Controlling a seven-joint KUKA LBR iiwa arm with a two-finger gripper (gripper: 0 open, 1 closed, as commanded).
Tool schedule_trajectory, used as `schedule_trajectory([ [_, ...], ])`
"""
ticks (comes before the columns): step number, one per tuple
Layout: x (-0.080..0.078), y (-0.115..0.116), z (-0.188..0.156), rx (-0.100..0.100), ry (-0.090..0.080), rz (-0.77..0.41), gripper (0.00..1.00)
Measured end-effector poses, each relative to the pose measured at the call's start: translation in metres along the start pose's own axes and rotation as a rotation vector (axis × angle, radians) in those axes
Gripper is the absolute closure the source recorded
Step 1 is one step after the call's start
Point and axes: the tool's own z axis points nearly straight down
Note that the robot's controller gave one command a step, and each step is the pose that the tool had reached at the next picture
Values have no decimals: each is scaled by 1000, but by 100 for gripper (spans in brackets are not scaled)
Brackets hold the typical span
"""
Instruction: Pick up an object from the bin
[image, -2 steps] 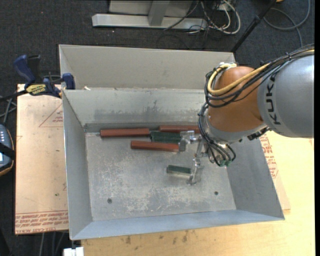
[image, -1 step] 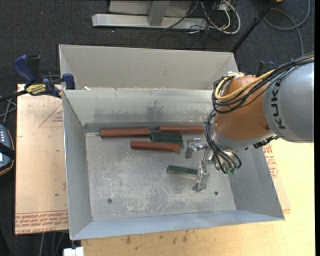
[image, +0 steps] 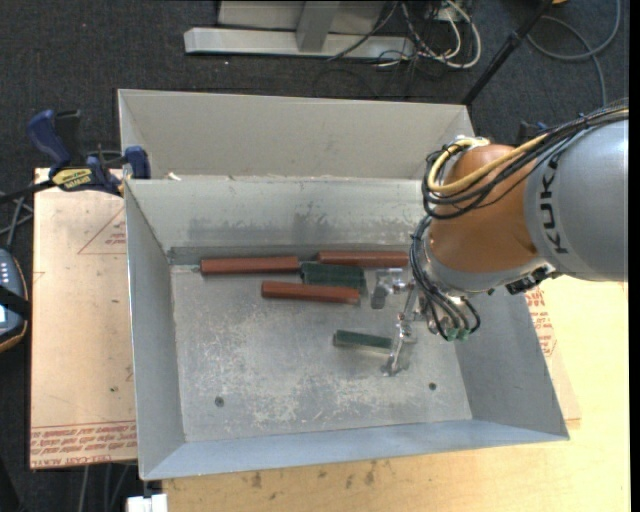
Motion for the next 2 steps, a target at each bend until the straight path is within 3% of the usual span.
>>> schedule_trajectory([
  [1,-5,11,67,-1,-3,69,0],
  [2,-6,15,91,-2,0,59,100],
])
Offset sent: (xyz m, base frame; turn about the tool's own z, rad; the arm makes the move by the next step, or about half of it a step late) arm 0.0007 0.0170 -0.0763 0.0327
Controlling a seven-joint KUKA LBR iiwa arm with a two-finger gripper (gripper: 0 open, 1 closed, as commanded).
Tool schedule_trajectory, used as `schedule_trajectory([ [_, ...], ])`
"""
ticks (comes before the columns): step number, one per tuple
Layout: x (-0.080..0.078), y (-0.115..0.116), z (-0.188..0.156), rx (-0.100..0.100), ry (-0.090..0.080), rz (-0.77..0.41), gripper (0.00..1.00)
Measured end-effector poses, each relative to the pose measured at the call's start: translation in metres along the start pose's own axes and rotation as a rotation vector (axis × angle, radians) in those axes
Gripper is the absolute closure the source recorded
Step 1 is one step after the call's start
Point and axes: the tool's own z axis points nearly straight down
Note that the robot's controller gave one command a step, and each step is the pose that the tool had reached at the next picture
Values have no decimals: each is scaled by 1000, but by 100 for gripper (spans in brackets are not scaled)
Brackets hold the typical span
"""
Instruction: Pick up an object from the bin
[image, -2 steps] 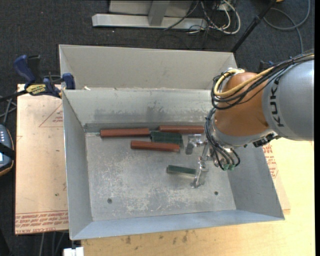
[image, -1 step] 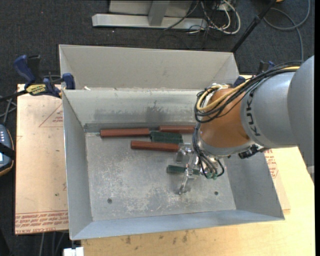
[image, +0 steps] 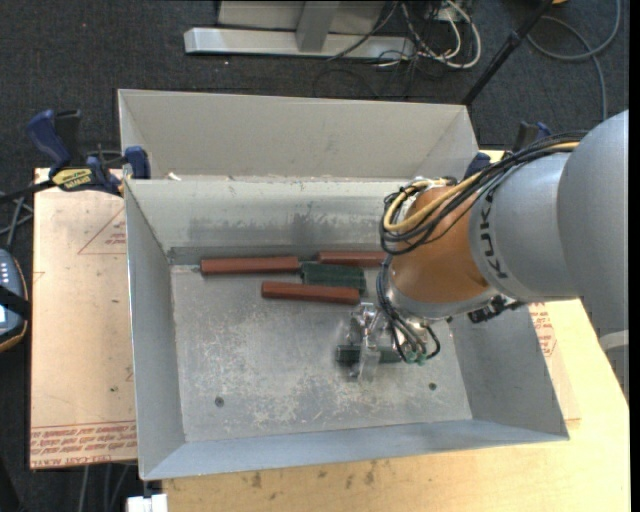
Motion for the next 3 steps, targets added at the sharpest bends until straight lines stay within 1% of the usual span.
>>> schedule_trajectory([
  [2,1,0,-7,0,3,-3,100],
  [3,-1,0,-17,1,-6,-3,100],
])
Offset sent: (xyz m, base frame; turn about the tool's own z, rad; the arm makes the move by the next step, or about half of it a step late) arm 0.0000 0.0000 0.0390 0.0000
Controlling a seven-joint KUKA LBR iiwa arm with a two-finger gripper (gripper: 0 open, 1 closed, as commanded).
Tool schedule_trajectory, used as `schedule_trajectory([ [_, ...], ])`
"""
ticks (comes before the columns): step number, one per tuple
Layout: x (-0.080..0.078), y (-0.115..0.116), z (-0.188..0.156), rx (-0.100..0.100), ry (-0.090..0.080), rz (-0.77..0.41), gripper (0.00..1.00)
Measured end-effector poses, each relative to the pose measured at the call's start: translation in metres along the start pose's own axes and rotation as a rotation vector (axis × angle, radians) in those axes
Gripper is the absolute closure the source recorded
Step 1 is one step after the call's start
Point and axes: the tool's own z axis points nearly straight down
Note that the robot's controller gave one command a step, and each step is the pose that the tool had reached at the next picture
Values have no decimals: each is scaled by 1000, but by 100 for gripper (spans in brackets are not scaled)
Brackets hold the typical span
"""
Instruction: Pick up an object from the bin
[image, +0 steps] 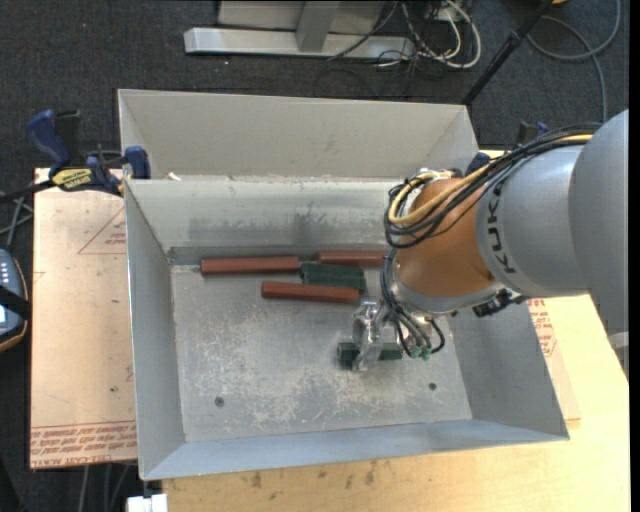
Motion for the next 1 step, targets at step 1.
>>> schedule_trajectory([
  [1,0,0,-3,0,1,0,100],
])
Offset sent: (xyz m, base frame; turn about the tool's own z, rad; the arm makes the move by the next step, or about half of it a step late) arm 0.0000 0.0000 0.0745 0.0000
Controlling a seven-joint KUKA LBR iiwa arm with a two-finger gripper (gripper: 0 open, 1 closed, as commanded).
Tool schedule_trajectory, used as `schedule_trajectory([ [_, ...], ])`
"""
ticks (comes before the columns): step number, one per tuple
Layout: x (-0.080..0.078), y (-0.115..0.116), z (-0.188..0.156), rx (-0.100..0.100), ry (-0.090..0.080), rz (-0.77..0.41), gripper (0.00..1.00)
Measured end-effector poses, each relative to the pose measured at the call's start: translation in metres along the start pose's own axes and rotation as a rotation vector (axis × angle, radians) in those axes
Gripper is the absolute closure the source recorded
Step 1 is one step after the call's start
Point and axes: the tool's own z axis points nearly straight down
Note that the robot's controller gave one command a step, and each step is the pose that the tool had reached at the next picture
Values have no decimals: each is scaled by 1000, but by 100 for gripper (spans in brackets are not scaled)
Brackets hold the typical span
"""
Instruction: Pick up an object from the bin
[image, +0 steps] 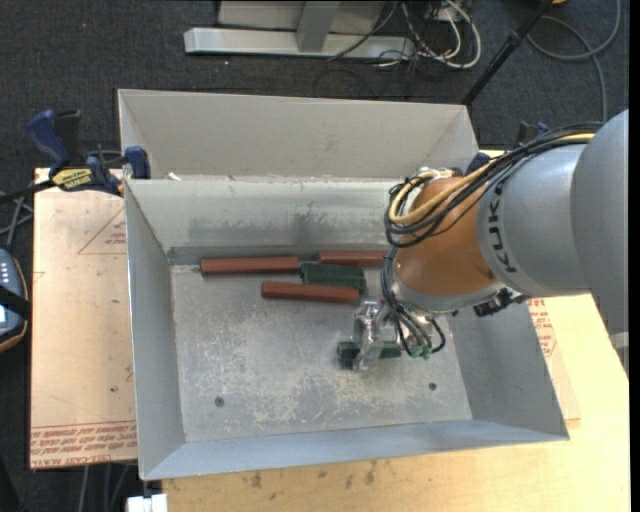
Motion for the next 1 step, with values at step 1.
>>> schedule_trajectory([
  [1,2,0,-5,1,10,0,100],
])
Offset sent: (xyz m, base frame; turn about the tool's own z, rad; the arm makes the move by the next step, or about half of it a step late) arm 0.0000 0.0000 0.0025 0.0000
